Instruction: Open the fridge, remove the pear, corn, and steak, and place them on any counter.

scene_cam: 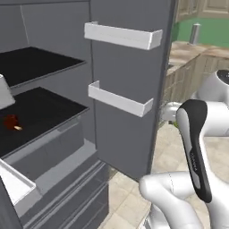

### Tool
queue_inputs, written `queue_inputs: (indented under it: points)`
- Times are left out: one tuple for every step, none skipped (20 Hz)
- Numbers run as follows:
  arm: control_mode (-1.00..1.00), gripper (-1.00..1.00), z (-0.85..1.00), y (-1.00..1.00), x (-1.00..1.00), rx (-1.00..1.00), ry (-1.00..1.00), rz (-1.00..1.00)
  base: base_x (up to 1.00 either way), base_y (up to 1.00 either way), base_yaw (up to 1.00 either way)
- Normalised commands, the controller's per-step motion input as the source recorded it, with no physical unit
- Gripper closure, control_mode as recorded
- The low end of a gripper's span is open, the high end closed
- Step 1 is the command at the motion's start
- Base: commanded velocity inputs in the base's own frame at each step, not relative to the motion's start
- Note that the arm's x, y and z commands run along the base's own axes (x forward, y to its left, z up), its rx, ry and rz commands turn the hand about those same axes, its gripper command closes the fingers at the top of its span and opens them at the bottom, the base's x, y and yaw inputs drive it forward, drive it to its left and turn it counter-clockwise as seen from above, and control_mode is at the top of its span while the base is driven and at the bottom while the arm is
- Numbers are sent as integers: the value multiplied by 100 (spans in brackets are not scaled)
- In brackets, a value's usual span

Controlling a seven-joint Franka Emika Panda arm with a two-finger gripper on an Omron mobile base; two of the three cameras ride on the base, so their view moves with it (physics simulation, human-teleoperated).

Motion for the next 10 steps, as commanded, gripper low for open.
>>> queue_inputs:
  points:
    - [100, 100, 0, 0, 0, 0, 0, 0, -44, 11, -95]
    - [100, 100, 0, 0, 0, 0, 0, 0, -45, 11, -95]
    - [100, 100, 0, 0, 0, 0, 0, 0, -45, 11, -95]
    - [100, 100, 0, 0, 0, 0, 0, 0, -46, 11, -95]
    - [100, 100, 0, 0, 0, 0, 0, 0, -46, 10, -95]
    - [100, 100, 0, 0, 0, 0, 0, 0, -45, 10, -95]
    - [100, 100, 0, 0, 0, 0, 0, 0, -45, 10, -95]
    - [100, 100, 0, 0, 0, 0, 0, 0, -45, 9, -95]
    - [100, 100, 0, 0, 0, 0, 0, 0, -45, 9, -95]
    - [100, 100, 0, 0, 0, 0, 0, 0, -42, 4, -95]
